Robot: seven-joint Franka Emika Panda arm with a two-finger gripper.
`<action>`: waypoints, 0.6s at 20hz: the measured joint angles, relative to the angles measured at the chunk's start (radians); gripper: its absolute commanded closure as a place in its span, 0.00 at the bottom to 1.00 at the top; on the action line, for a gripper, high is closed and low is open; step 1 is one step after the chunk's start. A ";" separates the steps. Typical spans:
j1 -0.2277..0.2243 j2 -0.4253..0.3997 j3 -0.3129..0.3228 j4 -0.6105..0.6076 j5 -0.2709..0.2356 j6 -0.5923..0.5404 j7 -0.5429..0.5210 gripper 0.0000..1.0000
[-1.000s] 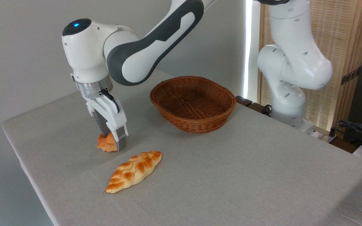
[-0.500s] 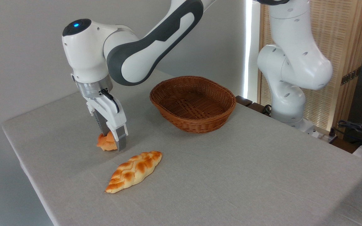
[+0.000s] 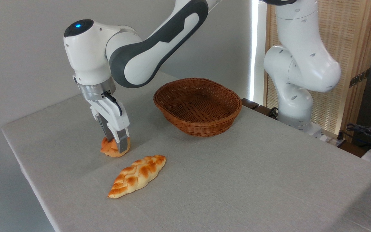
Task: Put bread into the basket
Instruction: 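Close the gripper fingers around the small round bun, then lift the bun and carry it over the wicker basket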
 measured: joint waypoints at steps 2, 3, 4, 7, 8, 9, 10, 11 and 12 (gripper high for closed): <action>0.000 0.000 -0.001 0.000 -0.001 0.000 0.000 0.98; 0.000 0.000 -0.001 0.000 -0.001 0.000 0.000 1.00; 0.000 0.000 -0.001 0.000 -0.001 0.000 0.000 1.00; 0.000 0.000 -0.001 0.000 -0.001 0.000 0.000 1.00; 0.000 0.000 -0.001 0.000 -0.001 0.000 0.000 1.00; 0.000 0.000 -0.001 0.000 -0.001 0.000 0.000 1.00; 0.000 0.000 -0.001 0.000 -0.001 0.000 0.000 1.00; 0.000 0.000 -0.001 0.000 -0.001 0.000 0.000 1.00; 0.000 0.000 -0.001 0.000 -0.001 0.000 0.000 1.00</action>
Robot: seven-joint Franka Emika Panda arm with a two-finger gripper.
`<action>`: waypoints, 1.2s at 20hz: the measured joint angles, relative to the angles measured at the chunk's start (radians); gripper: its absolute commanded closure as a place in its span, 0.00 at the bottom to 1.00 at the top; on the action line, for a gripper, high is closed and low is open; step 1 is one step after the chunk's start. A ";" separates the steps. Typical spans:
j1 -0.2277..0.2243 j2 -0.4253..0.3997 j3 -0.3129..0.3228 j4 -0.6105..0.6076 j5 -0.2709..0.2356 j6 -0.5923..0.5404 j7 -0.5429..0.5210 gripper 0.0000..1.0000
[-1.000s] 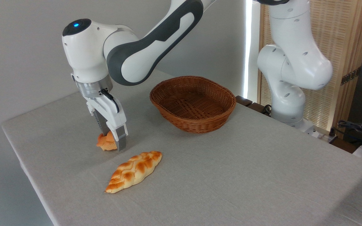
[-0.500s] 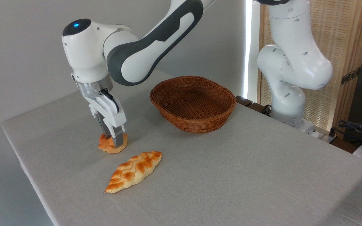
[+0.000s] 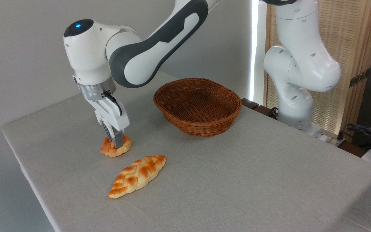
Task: Put bread into the basket
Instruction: 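Lift the bun and carry it over the wicker basket, then lower the bun into the basket and open the gripper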
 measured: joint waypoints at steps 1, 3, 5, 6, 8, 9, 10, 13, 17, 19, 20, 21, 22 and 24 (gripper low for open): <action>0.000 0.000 0.000 0.000 0.000 0.000 0.000 1.00; 0.001 0.000 0.000 0.003 0.000 0.000 0.000 1.00; 0.002 -0.002 0.000 0.015 0.000 -0.006 0.000 1.00; 0.002 -0.002 0.000 0.022 0.000 -0.014 0.000 1.00; 0.003 -0.004 0.000 0.055 0.000 -0.064 0.000 1.00; 0.004 -0.008 0.000 0.077 0.000 -0.106 0.000 1.00; 0.004 -0.013 0.000 0.088 0.000 -0.127 0.000 1.00; 0.004 -0.054 0.000 0.116 0.000 -0.213 0.000 1.00; 0.002 -0.159 -0.004 0.120 -0.005 -0.370 0.015 0.95; -0.001 -0.212 -0.007 0.115 -0.027 -0.436 0.039 0.90; -0.004 -0.251 -0.008 0.102 -0.043 -0.471 0.058 0.83; -0.011 -0.294 -0.009 0.077 -0.054 -0.497 0.079 0.80; -0.016 -0.318 -0.010 0.059 -0.058 -0.507 0.090 0.76; -0.049 -0.409 -0.012 -0.030 -0.064 -0.518 0.115 0.68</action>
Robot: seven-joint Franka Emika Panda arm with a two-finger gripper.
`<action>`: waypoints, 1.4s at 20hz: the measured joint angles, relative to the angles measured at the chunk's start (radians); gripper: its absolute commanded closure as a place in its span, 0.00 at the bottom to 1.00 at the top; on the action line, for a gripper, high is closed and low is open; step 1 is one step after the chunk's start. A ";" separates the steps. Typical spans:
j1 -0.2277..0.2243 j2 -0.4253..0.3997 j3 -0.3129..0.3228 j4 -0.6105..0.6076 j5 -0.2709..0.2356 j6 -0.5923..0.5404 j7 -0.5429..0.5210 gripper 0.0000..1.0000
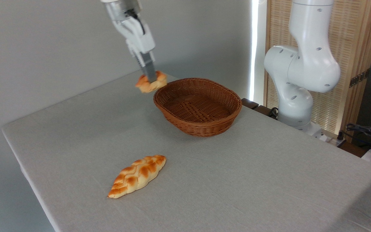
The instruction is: Put bread into the basket
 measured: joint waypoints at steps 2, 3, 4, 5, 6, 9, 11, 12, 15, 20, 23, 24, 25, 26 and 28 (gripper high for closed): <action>-0.039 -0.059 -0.002 -0.071 -0.001 -0.005 0.003 0.58; -0.070 -0.086 -0.004 -0.113 -0.002 -0.011 0.004 0.57; -0.087 -0.097 -0.005 -0.132 -0.002 -0.014 0.004 0.52; -0.119 -0.109 -0.006 -0.164 -0.002 -0.019 0.004 0.51; -0.137 -0.113 -0.007 -0.180 -0.002 -0.019 0.004 0.41; -0.188 -0.113 -0.008 -0.238 -0.002 -0.018 0.004 0.10; -0.192 -0.109 -0.008 -0.250 -0.002 -0.013 0.004 0.02; -0.192 -0.108 -0.008 -0.252 -0.002 -0.007 0.004 0.00; -0.195 -0.106 -0.008 -0.257 -0.002 0.014 0.004 0.00; -0.211 -0.097 -0.008 -0.266 -0.002 0.039 0.004 0.00; -0.205 -0.097 0.001 -0.247 -0.002 0.053 0.004 0.00; -0.192 -0.097 0.007 -0.225 -0.002 0.055 0.004 0.00; -0.183 -0.096 0.012 -0.211 -0.002 0.056 0.004 0.00; -0.165 -0.091 0.026 -0.178 -0.002 0.056 0.004 0.00; -0.146 -0.078 0.064 -0.123 -0.002 0.056 0.005 0.00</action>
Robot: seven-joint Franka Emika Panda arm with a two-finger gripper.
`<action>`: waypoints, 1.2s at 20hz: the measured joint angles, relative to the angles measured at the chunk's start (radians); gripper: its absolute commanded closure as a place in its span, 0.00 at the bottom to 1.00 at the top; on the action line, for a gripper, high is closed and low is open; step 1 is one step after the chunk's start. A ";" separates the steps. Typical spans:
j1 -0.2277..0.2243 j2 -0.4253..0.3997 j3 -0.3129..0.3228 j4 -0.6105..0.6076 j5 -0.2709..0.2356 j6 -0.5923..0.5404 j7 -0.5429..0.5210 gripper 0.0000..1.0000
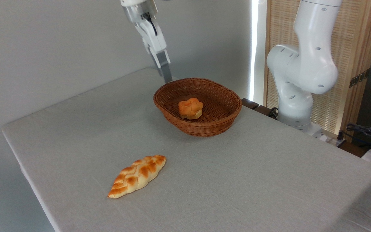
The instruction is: Put bread into the basket
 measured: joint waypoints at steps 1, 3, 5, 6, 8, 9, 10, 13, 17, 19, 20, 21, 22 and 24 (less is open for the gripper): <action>0.007 0.010 0.033 0.032 0.000 0.000 0.002 0.00; 0.016 0.035 0.112 0.100 0.001 0.000 0.012 0.00; 0.020 0.060 0.177 0.157 0.009 0.001 0.019 0.00; 0.021 0.070 0.200 0.177 0.015 0.002 0.024 0.00; 0.025 0.098 0.246 0.221 0.041 0.003 0.042 0.00; 0.034 0.116 0.260 0.244 0.059 0.007 0.056 0.00; 0.041 0.127 0.264 0.256 0.064 0.010 0.062 0.00; 0.073 0.161 0.264 0.288 0.073 0.025 0.071 0.00; 0.097 0.171 0.264 0.302 0.080 0.026 0.071 0.00; 0.103 0.171 0.264 0.310 0.080 0.027 0.071 0.00; 0.104 0.171 0.264 0.315 0.081 0.027 0.071 0.00; 0.105 0.171 0.264 0.322 0.081 0.027 0.071 0.00; 0.105 0.171 0.264 0.325 0.081 0.027 0.071 0.00; 0.105 0.171 0.264 0.330 0.081 0.027 0.071 0.00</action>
